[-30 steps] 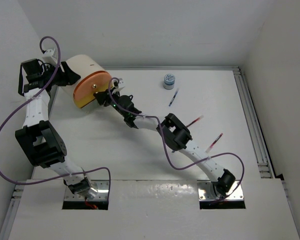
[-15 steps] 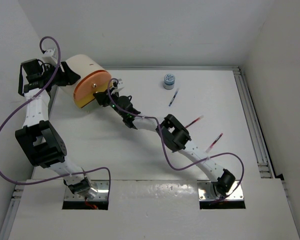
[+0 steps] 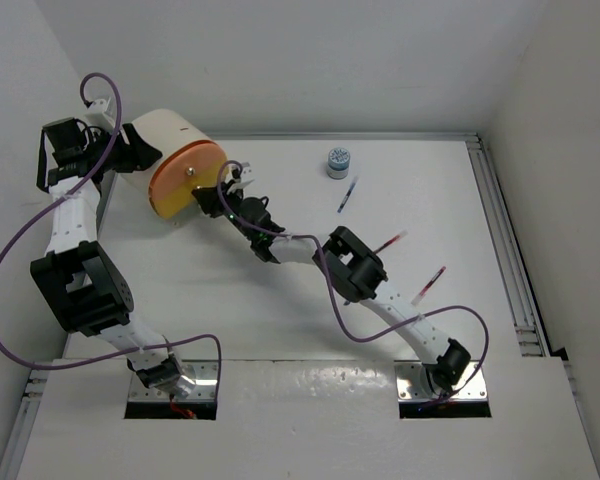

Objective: Sort the stationery into containers
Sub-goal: Open the drawer in the storage box.

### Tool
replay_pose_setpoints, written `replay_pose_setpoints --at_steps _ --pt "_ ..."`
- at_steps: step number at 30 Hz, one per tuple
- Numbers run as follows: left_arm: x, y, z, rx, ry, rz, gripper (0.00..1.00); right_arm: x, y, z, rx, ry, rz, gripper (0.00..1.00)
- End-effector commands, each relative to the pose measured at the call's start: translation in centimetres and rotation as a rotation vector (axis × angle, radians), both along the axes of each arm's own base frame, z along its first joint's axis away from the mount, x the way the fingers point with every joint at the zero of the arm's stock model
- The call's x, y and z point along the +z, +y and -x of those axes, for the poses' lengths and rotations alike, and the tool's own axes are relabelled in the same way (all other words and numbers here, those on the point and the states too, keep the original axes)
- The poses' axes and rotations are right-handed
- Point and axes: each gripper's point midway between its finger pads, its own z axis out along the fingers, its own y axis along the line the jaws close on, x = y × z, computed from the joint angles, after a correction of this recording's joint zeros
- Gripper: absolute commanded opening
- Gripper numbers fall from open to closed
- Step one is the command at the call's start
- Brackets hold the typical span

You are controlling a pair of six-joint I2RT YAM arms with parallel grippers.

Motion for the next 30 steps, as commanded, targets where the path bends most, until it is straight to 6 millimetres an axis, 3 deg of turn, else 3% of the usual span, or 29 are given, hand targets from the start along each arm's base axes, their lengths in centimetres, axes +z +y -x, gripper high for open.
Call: replay_pose_setpoints --at_steps 1,3,8,9,11,12,13,15,16,18,19,21,30 --pt "-4.3 -1.2 2.1 -0.002 0.184 0.078 0.59 4.9 -0.9 0.5 -0.034 -0.068 -0.050 0.00" --pt "-4.5 -1.1 2.1 0.002 0.189 0.078 0.59 5.9 -1.2 0.9 -0.024 -0.085 -0.057 0.00" --pt "-4.9 -0.9 2.0 0.016 0.202 0.082 0.59 5.8 -1.9 2.0 -0.004 -0.081 -0.039 0.00" --pt "-5.0 -0.8 2.0 0.018 0.206 0.082 0.59 4.8 -2.2 2.3 -0.002 -0.066 -0.020 0.00" --pt "-5.3 -0.7 1.9 0.026 0.213 0.082 0.59 5.6 -2.5 2.8 0.010 -0.073 -0.022 0.00" --pt "-5.3 -0.6 1.8 0.028 0.214 0.080 0.59 4.4 -2.9 3.1 0.012 -0.056 0.002 0.00" --pt "-5.2 -0.4 1.8 0.035 0.213 0.081 0.59 5.3 -3.1 3.5 0.015 -0.065 -0.006 0.00" --pt "-5.5 -0.4 1.7 0.037 0.220 0.083 0.59 4.4 -3.8 3.9 0.019 -0.055 0.016 0.00" --pt "-5.5 -0.2 1.7 0.040 0.220 0.083 0.58 5.1 -4.0 4.2 0.022 -0.060 0.012 0.00" --pt "-5.7 -0.3 1.6 0.042 0.227 0.086 0.58 4.1 -4.4 4.8 0.033 -0.045 0.035 0.00" --pt "-5.7 -0.2 1.6 0.041 0.225 0.087 0.59 4.9 -4.7 5.1 0.038 -0.054 0.029 0.00" --pt "-5.9 -0.2 1.5 0.041 0.233 0.091 0.58 3.9 -5.4 5.5 0.040 -0.037 0.055 0.00" --pt "-5.9 0.1 1.3 0.047 0.234 0.090 0.59 3.4 -7.6 7.5 0.059 -0.010 0.094 0.00"
